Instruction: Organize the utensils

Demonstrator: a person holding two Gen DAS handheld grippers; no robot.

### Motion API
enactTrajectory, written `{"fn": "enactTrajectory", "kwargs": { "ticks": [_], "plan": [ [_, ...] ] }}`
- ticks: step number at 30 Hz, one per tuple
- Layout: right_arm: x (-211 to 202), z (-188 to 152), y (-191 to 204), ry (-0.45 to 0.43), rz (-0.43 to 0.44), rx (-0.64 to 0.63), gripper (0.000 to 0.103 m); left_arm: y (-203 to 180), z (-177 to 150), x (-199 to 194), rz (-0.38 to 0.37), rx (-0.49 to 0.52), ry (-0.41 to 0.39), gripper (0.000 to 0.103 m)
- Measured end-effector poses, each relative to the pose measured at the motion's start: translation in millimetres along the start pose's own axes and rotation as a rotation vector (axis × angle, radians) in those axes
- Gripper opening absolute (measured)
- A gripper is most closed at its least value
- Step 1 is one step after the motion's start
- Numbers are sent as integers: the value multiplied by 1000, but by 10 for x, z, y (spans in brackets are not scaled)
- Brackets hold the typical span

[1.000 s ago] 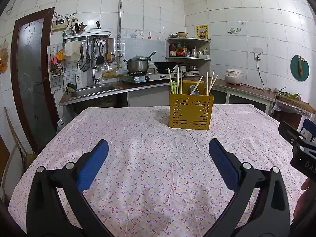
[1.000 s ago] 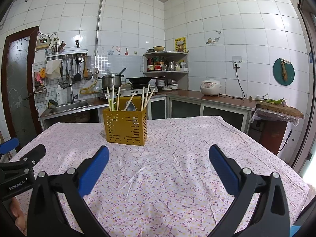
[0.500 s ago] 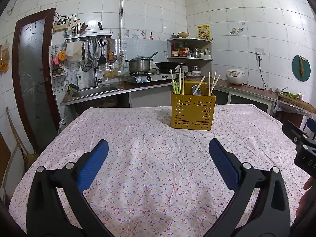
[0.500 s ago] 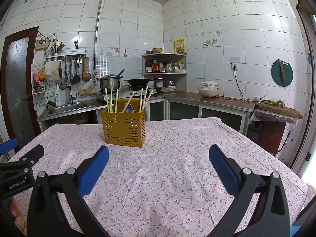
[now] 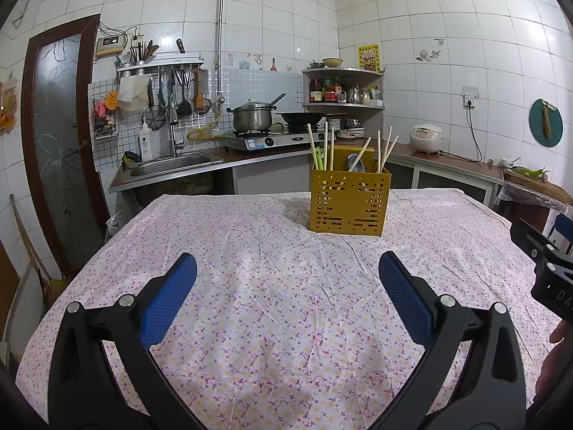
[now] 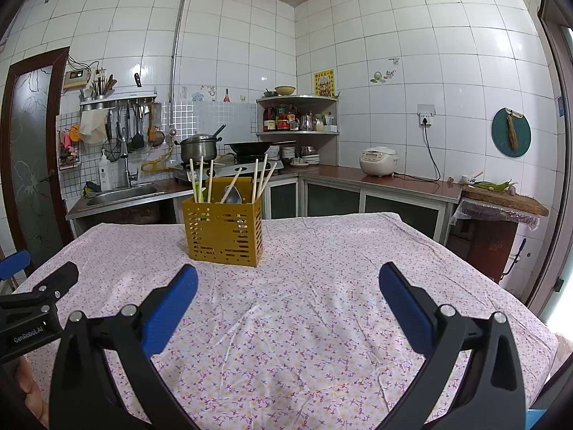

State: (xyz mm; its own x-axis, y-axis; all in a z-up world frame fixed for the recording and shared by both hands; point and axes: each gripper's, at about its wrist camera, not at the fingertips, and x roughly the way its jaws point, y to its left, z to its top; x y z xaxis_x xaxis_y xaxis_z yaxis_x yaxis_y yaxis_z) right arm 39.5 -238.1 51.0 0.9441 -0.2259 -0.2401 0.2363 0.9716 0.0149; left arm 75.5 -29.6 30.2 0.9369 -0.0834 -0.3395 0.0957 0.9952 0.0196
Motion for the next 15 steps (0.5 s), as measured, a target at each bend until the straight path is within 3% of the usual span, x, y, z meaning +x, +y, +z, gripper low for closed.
{"fn": "enactTrajectory", "kwargs": {
  "ticks": [15],
  "plan": [
    [10, -5, 1, -2, -1, -1, 99, 6, 6, 2, 9, 12, -9, 98]
  ]
}}
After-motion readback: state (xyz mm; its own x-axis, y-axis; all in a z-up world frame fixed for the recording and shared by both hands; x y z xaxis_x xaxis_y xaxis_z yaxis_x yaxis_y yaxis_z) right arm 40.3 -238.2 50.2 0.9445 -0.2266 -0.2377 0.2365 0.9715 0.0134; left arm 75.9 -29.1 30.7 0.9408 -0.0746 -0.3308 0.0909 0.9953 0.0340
